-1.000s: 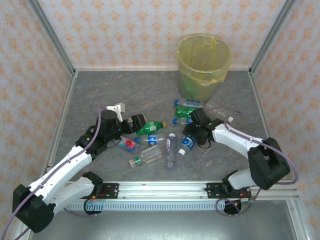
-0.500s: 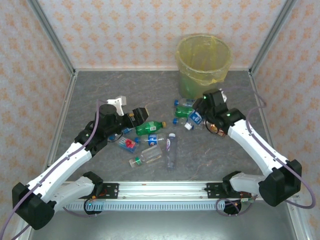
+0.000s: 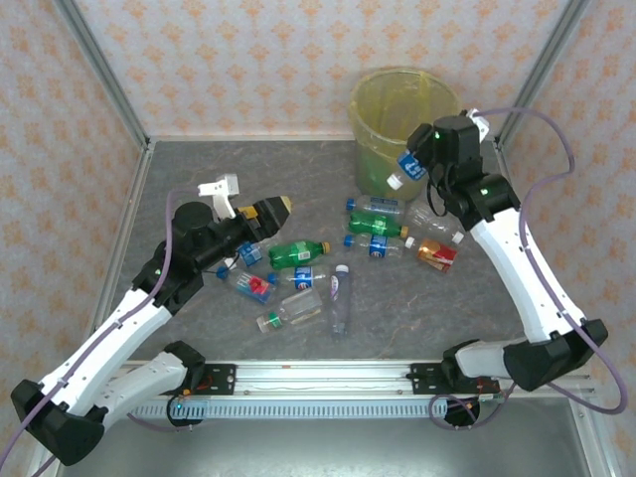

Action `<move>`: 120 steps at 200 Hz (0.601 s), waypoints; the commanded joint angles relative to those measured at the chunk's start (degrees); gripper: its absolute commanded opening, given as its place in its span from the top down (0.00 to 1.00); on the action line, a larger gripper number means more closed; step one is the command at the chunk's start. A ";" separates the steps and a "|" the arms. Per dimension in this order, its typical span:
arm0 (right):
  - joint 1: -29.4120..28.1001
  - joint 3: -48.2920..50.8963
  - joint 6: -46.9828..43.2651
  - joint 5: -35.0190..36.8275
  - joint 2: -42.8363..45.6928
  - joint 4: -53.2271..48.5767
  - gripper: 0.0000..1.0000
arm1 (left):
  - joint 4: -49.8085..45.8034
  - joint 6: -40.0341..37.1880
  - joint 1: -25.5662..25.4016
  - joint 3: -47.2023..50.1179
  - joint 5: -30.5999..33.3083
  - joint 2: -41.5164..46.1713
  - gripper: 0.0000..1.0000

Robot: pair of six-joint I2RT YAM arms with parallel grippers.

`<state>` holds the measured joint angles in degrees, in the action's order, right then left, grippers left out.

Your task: Put the plastic bottles in the bin

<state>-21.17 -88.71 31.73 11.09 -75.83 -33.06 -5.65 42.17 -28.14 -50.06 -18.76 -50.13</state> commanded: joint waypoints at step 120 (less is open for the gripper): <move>3.67 -31.11 -14.21 10.33 -27.78 8.80 0.42 | -6.30 -2.52 -0.34 -6.66 10.66 5.47 0.01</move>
<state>-19.22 -116.49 18.35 21.61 -100.12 -24.43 -9.78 41.41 -28.14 -54.72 -9.93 -45.95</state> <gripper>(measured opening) 0.580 0.991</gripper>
